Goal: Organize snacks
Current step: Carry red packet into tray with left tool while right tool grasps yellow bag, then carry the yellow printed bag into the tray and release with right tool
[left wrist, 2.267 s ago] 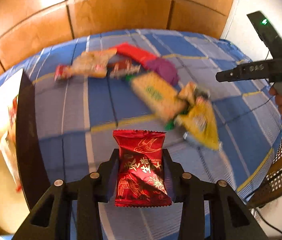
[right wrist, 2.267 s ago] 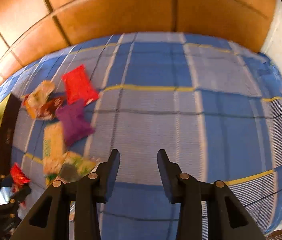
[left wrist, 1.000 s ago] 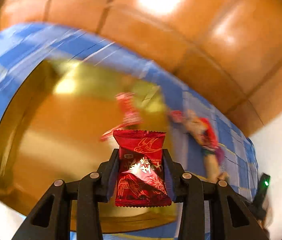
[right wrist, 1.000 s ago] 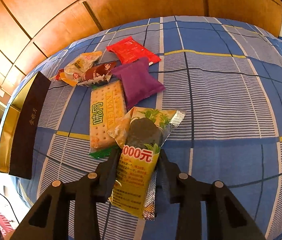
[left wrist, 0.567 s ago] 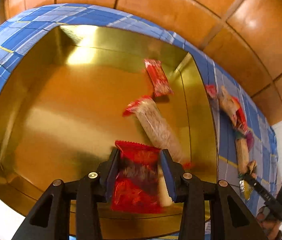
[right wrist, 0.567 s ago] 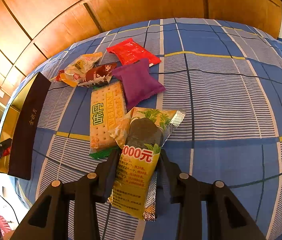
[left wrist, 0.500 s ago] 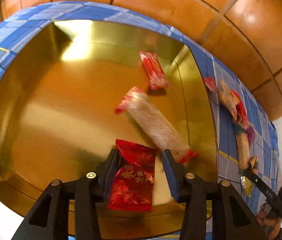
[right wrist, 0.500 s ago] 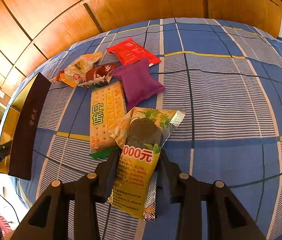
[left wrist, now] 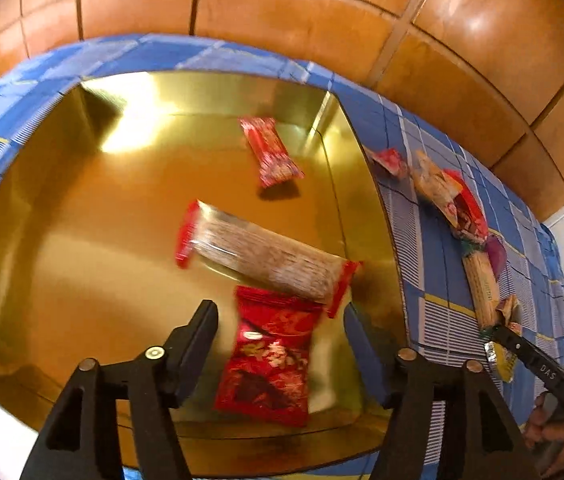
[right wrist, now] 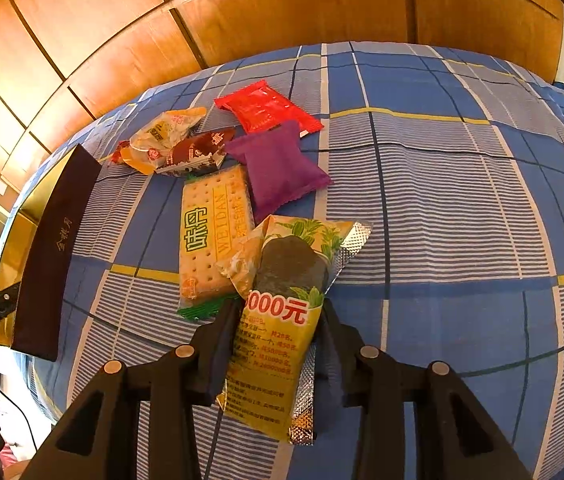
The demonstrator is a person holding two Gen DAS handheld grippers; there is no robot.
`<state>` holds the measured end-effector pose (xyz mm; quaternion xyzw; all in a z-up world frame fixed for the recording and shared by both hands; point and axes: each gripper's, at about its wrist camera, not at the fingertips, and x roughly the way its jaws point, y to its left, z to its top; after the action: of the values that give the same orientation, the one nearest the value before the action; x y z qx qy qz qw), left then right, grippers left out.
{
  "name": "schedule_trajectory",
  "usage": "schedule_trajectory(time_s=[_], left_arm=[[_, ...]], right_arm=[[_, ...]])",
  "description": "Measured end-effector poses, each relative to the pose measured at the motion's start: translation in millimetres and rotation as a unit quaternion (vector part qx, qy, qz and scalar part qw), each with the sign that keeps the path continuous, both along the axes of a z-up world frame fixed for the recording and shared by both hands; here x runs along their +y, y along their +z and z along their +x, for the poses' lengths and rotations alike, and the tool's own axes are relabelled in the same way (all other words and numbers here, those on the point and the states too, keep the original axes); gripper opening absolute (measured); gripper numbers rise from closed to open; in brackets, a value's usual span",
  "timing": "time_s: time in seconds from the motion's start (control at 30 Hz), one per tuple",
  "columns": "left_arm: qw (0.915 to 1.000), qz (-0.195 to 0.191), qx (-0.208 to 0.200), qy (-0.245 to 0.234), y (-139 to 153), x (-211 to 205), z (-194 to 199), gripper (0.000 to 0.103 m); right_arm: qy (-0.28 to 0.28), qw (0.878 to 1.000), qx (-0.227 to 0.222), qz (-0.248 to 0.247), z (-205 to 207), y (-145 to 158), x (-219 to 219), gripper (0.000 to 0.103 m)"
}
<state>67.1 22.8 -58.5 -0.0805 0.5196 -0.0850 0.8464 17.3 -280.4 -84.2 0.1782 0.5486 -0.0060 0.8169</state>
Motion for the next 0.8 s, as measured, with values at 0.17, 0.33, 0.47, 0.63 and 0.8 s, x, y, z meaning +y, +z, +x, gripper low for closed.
schedule_trajectory(time_s=[0.17, 0.33, 0.47, 0.63, 0.8], left_arm=[[0.9992, 0.024, -0.03, 0.013, 9, 13, -12, 0.07], [0.9979, 0.037, -0.046, 0.027, 15, 26, -22, 0.07], [0.9974, 0.042, -0.046, 0.037, 15, 31, -24, 0.07], [0.9969, 0.044, -0.05, 0.042, 15, 35, -26, 0.07], [0.9969, 0.043, -0.048, 0.045, 14, 38, -26, 0.07]], right_arm=[[0.001, 1.0, -0.005, -0.007, -1, 2, 2, 0.036], [-0.002, 1.0, -0.007, -0.007, -6, 4, 2, 0.032], [0.001, 1.0, -0.005, -0.006, -11, 9, 1, 0.028], [0.002, 1.0, -0.007, -0.001, -19, 15, 0, 0.027], [0.006, 1.0, -0.023, 0.006, -20, 28, 3, 0.027]])
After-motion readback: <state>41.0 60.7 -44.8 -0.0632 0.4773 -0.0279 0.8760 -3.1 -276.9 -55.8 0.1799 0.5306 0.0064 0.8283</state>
